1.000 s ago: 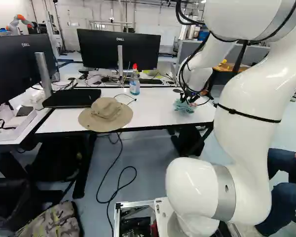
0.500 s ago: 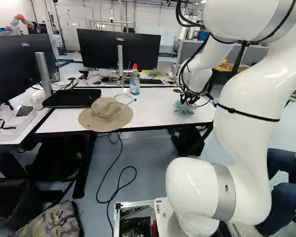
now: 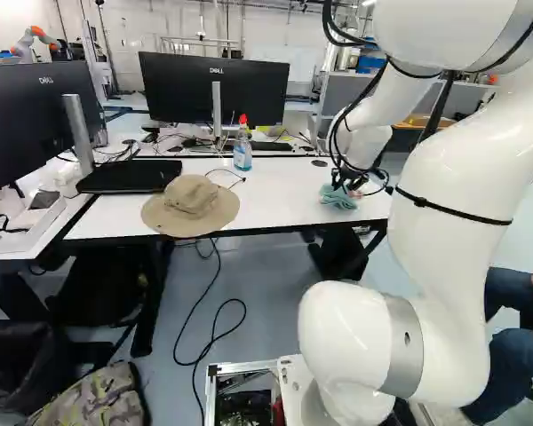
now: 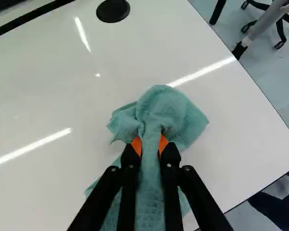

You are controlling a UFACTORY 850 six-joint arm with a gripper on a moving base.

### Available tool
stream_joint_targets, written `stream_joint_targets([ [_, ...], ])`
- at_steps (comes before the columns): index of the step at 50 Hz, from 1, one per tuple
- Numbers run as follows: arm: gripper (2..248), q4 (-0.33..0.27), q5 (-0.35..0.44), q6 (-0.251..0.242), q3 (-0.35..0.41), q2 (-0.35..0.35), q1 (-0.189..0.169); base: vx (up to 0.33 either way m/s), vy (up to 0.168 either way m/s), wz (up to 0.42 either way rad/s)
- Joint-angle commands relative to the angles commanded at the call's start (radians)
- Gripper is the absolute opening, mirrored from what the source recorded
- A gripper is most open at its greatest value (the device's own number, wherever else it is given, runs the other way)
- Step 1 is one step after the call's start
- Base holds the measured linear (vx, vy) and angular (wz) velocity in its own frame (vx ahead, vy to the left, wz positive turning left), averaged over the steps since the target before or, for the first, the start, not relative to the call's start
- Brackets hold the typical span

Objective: Clean the table with the green towel

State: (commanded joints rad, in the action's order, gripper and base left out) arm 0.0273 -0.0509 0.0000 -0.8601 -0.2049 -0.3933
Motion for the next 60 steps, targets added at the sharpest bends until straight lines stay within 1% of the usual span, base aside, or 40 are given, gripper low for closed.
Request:
stream_joint_targets([
  [13,57,0.0,-0.001,0.0,0.0,0.0,0.0,0.0,0.0,0.0],
  [26,57,0.0,-0.023,0.0,0.0,0.0,0.0,0.0,0.0,0.0],
  [60,57,0.0,-0.044,0.0,0.0,0.0,0.0,0.0,0.0,0.0],
])
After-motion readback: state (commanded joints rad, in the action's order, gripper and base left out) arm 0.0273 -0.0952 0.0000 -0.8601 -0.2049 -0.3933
